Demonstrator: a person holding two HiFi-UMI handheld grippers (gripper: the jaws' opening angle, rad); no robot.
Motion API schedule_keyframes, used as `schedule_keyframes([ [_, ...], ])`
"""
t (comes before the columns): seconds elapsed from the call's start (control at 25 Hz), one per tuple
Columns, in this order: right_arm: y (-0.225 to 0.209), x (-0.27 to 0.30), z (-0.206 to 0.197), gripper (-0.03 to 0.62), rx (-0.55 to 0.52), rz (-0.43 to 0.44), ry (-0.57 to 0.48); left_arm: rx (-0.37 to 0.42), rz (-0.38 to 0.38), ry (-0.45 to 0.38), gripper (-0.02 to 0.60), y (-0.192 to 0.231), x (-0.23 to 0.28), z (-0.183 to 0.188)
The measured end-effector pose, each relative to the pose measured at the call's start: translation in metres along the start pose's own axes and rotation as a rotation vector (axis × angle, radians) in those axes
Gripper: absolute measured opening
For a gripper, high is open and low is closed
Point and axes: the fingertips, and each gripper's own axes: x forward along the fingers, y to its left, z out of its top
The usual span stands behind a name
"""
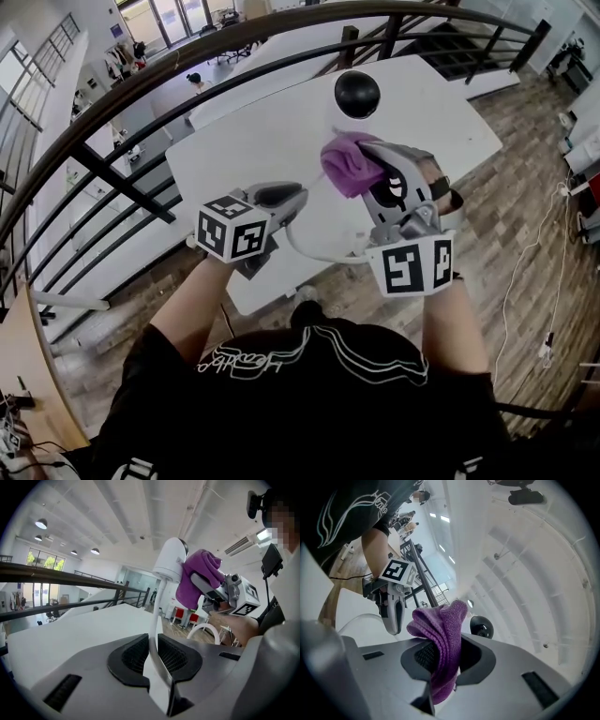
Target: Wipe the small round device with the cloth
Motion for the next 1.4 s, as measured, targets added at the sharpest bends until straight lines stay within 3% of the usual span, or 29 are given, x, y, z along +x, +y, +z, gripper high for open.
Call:
schedule_keyframes([
  [0.24, 0.013, -0.007, -0.013, 0.058, 0.115, 0.059, -0.023, 0.060, 0.023, 0.004, 0.067, 0.000, 0.001, 0.000],
  [0.56, -0.002, -0.041, -0.042, 0.059, 0.244, -0.005, -0.026, 0.095, 0.034, 0.013, 0.067, -0.005, -0.001, -0.004],
  [0.8, -0.019, -0.051, -0.078, 0.059, 0.458, -0.023, -0.068, 0.136, 0.045, 0.042, 0.067, -0.006, 0.004, 0.000],
  [0.92, -0.033, -0.050, -0.098, 0.058, 0.558, -0.011, -0.112, 0.192, 0.061, 0.073, 0.067, -0.010, 0.009, 0.003],
  [1.12, -0.061, -0.038, -0.138, 0.058, 0.697, 0.027, -0.210, 0.219, 0.070, 0.094, 0.067, -0.017, 0.028, 0.010],
  [1.4, -0.092, 0.001, -0.159, 0.058, 0.829, 0.159, -0.375, 0.270, 0.154, 0.173, 0.067, -0.017, 0.037, 0.014],
])
